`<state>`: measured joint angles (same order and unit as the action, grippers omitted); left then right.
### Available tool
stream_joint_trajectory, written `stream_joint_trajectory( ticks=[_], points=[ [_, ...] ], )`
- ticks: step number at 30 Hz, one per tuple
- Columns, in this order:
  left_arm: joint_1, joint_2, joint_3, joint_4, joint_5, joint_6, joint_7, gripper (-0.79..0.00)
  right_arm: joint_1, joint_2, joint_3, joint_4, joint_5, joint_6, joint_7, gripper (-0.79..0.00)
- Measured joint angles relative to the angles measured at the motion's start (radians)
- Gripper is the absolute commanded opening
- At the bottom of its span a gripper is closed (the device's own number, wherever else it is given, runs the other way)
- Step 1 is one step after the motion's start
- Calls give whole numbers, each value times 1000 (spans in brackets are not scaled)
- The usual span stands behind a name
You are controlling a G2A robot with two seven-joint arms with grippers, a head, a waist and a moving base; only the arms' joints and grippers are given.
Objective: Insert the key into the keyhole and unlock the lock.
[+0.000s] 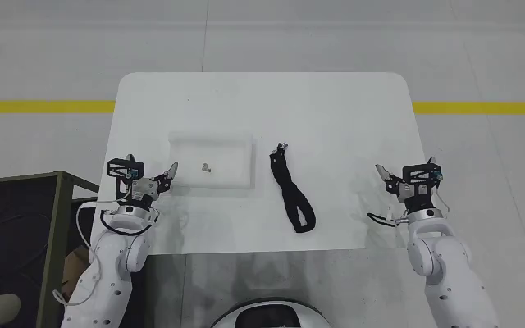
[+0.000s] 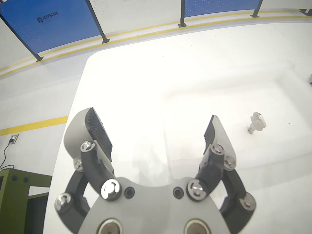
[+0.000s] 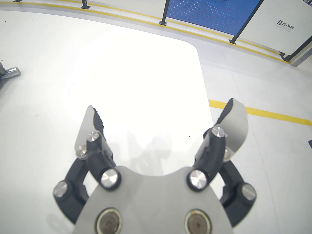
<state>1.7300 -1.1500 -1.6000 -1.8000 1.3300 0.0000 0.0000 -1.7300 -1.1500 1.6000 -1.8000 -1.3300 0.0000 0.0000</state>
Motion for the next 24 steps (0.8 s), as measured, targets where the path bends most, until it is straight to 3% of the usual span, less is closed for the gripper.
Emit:
stream_joint_trajectory(
  ticks=[3,6,9,11,14,17,20,24],
  points=[
    [-11,0,-2,-15,-22,-23,-22,0,0,0,0,0,0,0,0,0],
    [-59,0,-18,-65,-124,-71,-137,0,0,0,0,0,0,0,0,0],
    [-150,1,-34,-127,-308,-87,-371,0,0,0,0,0,0,0,0,0],
    [-245,2,-37,-147,-458,-51,-592,0,0,0,0,0,0,0,0,0],
    [-400,7,-9,-117,-608,45,-919,0,0,0,0,0,0,0,0,0],
    [-533,10,59,-69,-628,131,-1165,0,0,0,0,0,0,0,0,0],
    [-595,10,113,-42,-647,167,-1297,0,0,0,0,0,0,0,0,0],
    [-594,9,109,-35,-702,159,-1294,0,0,0,0,0,0,0,0,0]
  ],
)
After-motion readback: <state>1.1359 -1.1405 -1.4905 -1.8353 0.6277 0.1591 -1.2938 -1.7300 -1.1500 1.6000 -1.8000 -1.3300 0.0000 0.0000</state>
